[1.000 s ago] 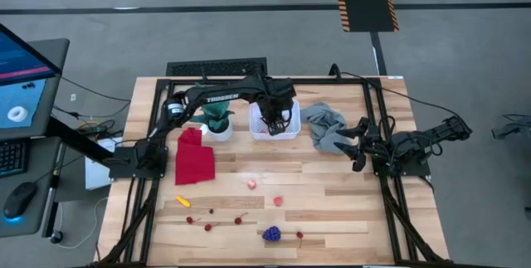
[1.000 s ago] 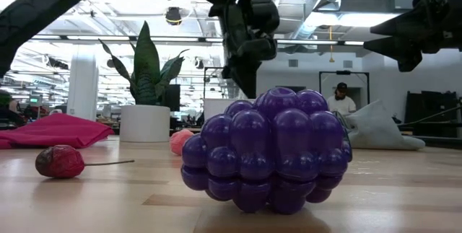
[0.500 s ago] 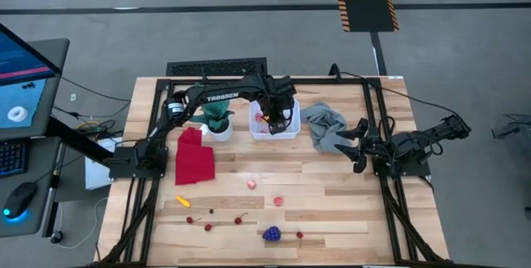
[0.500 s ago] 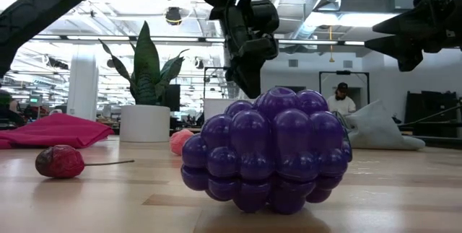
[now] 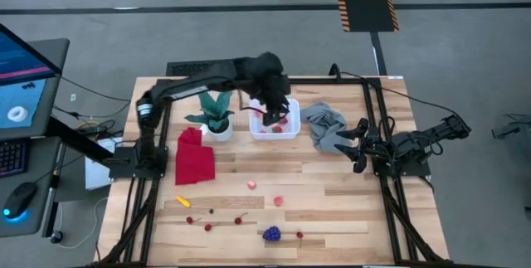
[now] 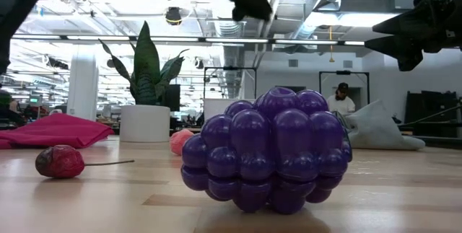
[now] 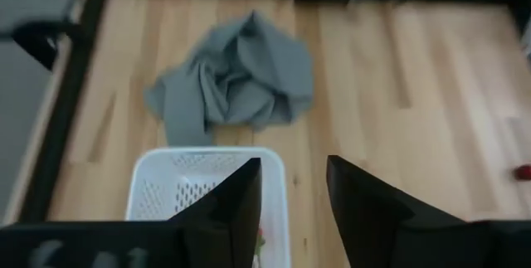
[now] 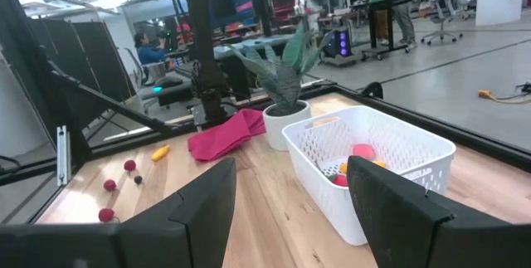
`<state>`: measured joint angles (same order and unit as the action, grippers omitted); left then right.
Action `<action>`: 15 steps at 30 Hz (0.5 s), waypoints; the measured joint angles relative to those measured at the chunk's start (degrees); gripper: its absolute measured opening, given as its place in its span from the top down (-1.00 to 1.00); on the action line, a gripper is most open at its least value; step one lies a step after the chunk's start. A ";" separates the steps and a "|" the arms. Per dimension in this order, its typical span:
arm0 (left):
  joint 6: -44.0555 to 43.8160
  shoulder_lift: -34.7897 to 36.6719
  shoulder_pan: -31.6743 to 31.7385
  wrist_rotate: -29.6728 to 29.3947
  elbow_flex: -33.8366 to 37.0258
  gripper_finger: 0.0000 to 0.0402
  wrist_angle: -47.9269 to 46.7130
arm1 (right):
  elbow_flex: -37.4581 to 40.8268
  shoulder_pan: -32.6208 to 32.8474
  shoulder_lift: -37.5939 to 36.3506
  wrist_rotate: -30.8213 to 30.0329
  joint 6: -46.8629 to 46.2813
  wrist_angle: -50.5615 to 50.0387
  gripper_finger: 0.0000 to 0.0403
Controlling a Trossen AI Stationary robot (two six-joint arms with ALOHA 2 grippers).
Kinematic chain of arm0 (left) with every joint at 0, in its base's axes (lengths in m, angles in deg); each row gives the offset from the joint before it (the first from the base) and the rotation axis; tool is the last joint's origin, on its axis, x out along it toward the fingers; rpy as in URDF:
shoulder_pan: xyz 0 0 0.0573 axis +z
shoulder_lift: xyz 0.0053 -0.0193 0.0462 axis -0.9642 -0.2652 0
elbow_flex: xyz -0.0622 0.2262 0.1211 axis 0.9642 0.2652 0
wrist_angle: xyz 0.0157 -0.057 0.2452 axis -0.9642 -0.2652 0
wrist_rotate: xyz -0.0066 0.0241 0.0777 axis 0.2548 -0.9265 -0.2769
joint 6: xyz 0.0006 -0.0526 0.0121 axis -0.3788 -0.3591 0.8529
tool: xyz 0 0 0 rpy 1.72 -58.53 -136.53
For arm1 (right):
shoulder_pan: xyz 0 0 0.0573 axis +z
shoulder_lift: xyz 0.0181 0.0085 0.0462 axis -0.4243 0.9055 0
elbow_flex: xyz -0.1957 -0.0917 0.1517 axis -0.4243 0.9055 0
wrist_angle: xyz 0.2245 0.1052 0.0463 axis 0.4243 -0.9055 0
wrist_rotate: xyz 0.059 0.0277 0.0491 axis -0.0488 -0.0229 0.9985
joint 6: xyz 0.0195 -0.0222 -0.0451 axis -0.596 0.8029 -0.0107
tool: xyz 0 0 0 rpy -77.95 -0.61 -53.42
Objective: Pick and placing Produce into tupperware
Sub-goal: Put the violet grapes into the white bin
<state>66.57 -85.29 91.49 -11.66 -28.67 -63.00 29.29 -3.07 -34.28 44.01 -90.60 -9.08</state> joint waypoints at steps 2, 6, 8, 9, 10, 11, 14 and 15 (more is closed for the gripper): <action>-0.11 3.05 -0.44 0.01 0.00 0.38 -0.19 | 0.00 0.00 -0.01 0.02 0.00 0.00 -0.26; -0.20 8.32 -2.18 0.33 -0.02 0.38 -0.61 | 0.00 0.00 0.01 0.09 -0.09 -0.02 -0.26; -0.24 10.68 -3.27 0.37 -0.04 0.38 -2.32 | 0.00 0.00 0.00 0.09 -0.43 -0.02 -0.26; -0.36 11.59 -3.86 0.46 -0.04 0.38 -3.32 | 0.00 0.00 -0.01 0.09 -0.44 -0.02 -0.26; -0.54 12.59 -4.40 0.46 -0.04 0.38 -3.81 | 0.00 0.00 0.00 0.09 -0.44 -0.02 -0.26; -0.73 13.40 -4.97 0.39 -0.04 0.38 -4.84 | 0.00 0.00 0.00 0.09 -0.44 -0.02 -0.26; -1.15 15.70 -6.95 -1.37 -0.02 0.38 -8.93 | 0.00 0.00 -0.01 0.07 -0.44 0.00 -0.26; -1.41 16.42 -7.71 -1.79 -0.02 0.38 -9.80 | 0.00 0.00 0.01 0.09 -0.46 0.05 -0.26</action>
<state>65.17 -68.86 83.77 -13.45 -28.69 -72.80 29.29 -3.07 -34.27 44.10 -91.06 -9.04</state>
